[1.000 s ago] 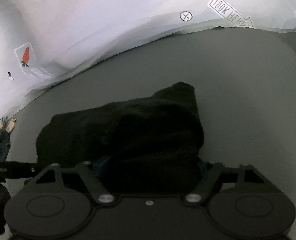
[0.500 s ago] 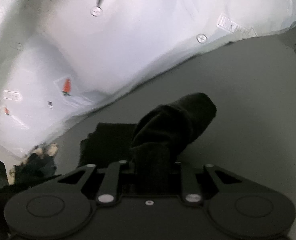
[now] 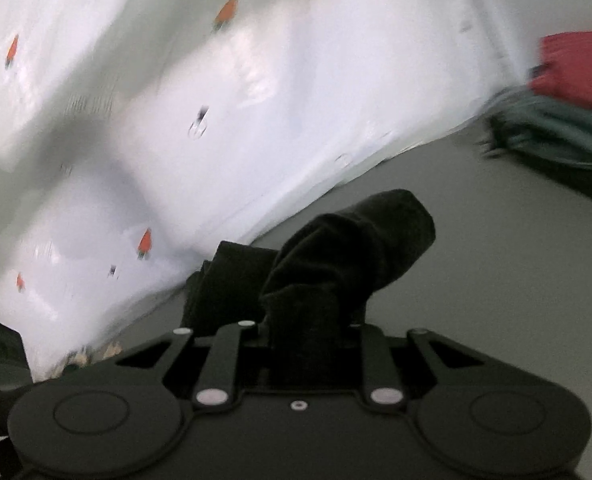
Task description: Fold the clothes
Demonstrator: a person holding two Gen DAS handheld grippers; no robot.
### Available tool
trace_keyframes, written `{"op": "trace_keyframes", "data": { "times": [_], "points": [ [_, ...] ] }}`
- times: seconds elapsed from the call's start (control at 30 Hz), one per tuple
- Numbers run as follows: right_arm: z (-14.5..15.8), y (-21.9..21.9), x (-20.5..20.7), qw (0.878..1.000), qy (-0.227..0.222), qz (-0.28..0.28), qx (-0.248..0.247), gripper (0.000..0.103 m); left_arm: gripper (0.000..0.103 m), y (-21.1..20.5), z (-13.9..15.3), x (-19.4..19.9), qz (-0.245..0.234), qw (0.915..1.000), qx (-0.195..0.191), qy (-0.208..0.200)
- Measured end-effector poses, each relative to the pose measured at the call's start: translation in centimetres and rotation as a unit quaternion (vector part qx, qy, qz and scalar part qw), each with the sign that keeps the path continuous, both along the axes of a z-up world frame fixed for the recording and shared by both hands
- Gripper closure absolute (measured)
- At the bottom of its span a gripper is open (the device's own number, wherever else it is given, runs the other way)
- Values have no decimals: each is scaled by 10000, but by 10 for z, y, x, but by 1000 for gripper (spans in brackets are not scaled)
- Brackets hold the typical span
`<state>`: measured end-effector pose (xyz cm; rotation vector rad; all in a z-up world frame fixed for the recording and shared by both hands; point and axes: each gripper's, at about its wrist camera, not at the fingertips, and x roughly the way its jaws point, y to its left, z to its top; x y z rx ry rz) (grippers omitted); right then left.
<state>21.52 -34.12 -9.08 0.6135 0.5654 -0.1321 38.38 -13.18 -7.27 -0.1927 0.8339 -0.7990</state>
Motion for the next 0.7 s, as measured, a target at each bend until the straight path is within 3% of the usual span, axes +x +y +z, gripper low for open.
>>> {"op": "trace_keyframes", "data": {
  "times": [0.17,0.33,0.5,0.7],
  "points": [
    [16,-25,-51,9966,-205,-798,50,83,76,-42,7,-17,-682,9975,-179,-71],
    [21,-65,-77,9901,-419,-1319,249,83,76,-96,12,-27,-1098,9936,-226,-120],
    [22,-127,-73,9855,-582,-1509,512,83,76,-156,19,-19,-1255,9917,-206,-164],
    [36,-222,-56,9769,-1198,-1589,783,83,76,-238,44,15,-1213,9919,-340,-129]
  ]
}}
